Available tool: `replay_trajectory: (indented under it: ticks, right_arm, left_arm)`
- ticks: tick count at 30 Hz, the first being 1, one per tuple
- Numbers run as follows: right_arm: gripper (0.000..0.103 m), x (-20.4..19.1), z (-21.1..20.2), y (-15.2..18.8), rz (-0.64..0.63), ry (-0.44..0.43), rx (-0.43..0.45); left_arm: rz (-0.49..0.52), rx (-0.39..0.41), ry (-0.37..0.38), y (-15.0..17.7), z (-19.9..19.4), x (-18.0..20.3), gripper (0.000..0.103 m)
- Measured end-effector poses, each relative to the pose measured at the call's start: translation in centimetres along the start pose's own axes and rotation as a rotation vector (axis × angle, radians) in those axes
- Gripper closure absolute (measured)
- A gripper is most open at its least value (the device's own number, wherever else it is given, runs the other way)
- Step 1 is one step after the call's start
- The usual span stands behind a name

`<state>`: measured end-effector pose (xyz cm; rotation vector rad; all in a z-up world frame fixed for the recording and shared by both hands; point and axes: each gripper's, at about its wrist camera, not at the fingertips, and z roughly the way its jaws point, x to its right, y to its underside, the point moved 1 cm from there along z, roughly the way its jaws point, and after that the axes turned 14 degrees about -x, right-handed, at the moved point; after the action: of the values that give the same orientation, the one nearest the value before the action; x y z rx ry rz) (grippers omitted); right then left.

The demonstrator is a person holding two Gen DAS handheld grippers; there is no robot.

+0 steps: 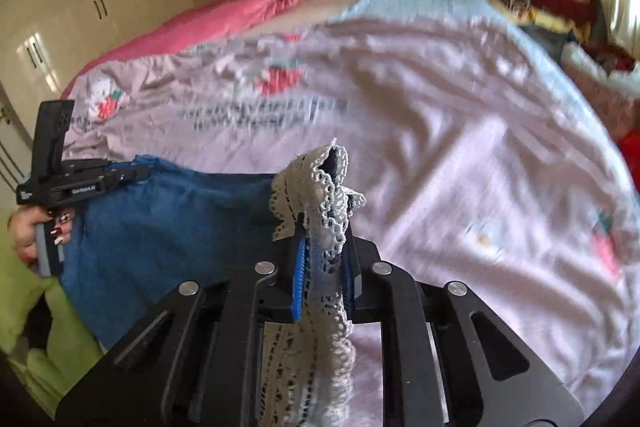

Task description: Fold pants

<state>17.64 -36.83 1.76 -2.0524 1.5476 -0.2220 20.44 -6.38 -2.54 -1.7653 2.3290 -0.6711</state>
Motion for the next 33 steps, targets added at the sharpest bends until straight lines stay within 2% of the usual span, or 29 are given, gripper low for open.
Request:
replay_trajectory:
  ticks: [2, 7, 11, 13, 15, 18, 20, 22, 26, 29, 31, 33]
  right_arm:
    - [0.094, 0.5, 0.5, -1.1, -0.005, 0.029, -0.01]
    - [0.093, 2.0, 5.6, -1.4, 0.022, 0.054, -0.152]
    - [0.087, 2.5, 6.1, -1.0, 0.056, 0.051, -0.153]
    - [0.075, 2.5, 5.2, -0.9, 0.07, 0.062, -0.139]
    - [0.068, 2.1, 2.9, -0.5, 0.066, 0.081, -0.096]
    - [0.058, 1.8, -0.4, 0.6, 0.068, 0.098, -0.032]
    - [0.057, 1.1, -2.1, 1.8, 0.057, 0.101, -0.015]
    - [0.057, 0.2, -3.1, 2.9, 0.039, 0.102, -0.012]
    - [0.057, -3.4, -3.8, 5.8, -0.033, 0.083, -0.04]
    - [0.057, -6.4, -2.8, 7.2, -0.083, 0.053, -0.077]
    - [0.057, -8.0, -1.5, 7.8, -0.105, 0.029, -0.118]
    - [0.057, -8.9, -0.2, 8.2, -0.122, 0.065, -0.168]
  left_arm:
    - [-0.001, 0.004, -0.006, -0.5, 0.1, 0.2, 0.092]
    - [0.002, -0.032, -0.07, -0.4, 2.9, 0.0, 0.092]
    - [-0.005, -0.012, -0.058, 0.0, 3.0, -0.5, 0.084]
    - [-0.02, -0.007, -0.063, 0.2, 2.3, -0.9, 0.062]
    - [-0.036, 0.025, -0.041, 0.6, 0.7, -1.1, 0.056]
    - [-0.03, 0.068, -0.056, 1.9, -1.9, -1.1, 0.043]
    - [-0.022, 0.082, -0.057, 3.4, -3.5, -0.8, 0.043]
    - [-0.023, 0.089, -0.05, 4.7, -4.6, -0.6, 0.036]
    - [-0.051, 0.102, -0.017, 8.7, -6.7, -0.9, 0.035]
    - [-0.1, 0.076, -0.093, 11.3, -7.1, -2.0, 0.034]
    - [-0.12, 0.079, -0.114, 12.2, -7.1, -3.0, 0.034]
    - [-0.154, 0.057, -0.171, 13.0, -6.7, -4.2, 0.034]
